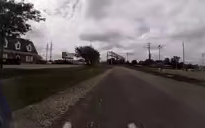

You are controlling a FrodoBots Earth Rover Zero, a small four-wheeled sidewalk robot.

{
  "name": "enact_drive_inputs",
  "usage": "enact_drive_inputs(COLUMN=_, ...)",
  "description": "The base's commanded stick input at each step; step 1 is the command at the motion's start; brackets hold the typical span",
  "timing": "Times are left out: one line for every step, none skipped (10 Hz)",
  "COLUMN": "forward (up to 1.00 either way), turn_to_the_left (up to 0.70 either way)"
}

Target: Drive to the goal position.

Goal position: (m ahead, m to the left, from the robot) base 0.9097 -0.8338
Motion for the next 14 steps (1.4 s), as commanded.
enact_drive_inputs(forward=0.45, turn_to_the_left=0.0)
enact_drive_inputs(forward=0.45, turn_to_the_left=0.0)
enact_drive_inputs(forward=0.45, turn_to_the_left=0.0)
enact_drive_inputs(forward=0.45, turn_to_the_left=0.0)
enact_drive_inputs(forward=0.45, turn_to_the_left=0.0)
enact_drive_inputs(forward=0.45, turn_to_the_left=0.0)
enact_drive_inputs(forward=0.45, turn_to_the_left=0.0)
enact_drive_inputs(forward=0.45, turn_to_the_left=0.0)
enact_drive_inputs(forward=0.45, turn_to_the_left=0.0)
enact_drive_inputs(forward=0.45, turn_to_the_left=0.0)
enact_drive_inputs(forward=0.45, turn_to_the_left=0.0)
enact_drive_inputs(forward=0.45, turn_to_the_left=0.0)
enact_drive_inputs(forward=0.45, turn_to_the_left=0.0)
enact_drive_inputs(forward=0.45, turn_to_the_left=0.0)
